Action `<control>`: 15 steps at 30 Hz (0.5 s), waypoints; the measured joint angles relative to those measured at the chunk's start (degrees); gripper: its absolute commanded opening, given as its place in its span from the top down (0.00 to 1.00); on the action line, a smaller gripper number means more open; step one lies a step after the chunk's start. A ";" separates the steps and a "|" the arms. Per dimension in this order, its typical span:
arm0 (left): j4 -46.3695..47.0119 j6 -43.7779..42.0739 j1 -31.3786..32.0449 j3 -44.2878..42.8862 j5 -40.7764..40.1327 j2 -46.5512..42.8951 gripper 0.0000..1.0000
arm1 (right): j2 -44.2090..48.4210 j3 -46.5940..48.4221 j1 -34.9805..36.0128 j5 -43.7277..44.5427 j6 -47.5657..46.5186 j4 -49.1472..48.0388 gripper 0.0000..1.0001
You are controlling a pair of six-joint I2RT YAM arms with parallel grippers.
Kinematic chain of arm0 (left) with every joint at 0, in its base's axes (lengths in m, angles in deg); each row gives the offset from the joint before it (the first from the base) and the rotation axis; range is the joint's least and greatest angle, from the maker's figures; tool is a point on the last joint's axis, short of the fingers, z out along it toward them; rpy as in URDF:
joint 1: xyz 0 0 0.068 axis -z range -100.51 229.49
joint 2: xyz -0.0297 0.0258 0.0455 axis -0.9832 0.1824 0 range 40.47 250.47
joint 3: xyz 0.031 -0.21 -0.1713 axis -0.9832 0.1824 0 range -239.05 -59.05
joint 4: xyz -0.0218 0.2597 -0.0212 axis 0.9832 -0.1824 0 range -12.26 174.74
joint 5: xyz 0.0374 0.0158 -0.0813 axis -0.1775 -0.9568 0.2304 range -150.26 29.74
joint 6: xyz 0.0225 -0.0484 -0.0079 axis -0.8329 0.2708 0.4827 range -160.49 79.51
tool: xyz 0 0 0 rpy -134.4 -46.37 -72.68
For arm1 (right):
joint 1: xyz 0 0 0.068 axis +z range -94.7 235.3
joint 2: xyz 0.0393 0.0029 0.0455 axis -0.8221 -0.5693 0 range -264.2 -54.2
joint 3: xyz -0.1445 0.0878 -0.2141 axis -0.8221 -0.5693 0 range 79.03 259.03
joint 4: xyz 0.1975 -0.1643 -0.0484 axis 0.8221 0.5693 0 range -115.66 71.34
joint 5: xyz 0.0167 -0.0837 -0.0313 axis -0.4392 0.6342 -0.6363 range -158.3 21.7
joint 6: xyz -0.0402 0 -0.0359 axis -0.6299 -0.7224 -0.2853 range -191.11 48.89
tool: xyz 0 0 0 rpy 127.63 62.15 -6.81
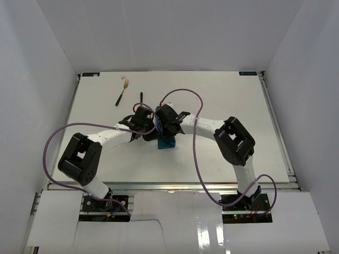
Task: Fold the napkin into a case and place the utensils inside
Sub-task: Insert the spoon into the napkin.
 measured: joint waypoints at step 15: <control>-12.63 6.62 -0.04 -9.25 -6.23 6.56 0.69 | 0.52 -1.46 -0.55 -1.92 0.11 -2.67 0.92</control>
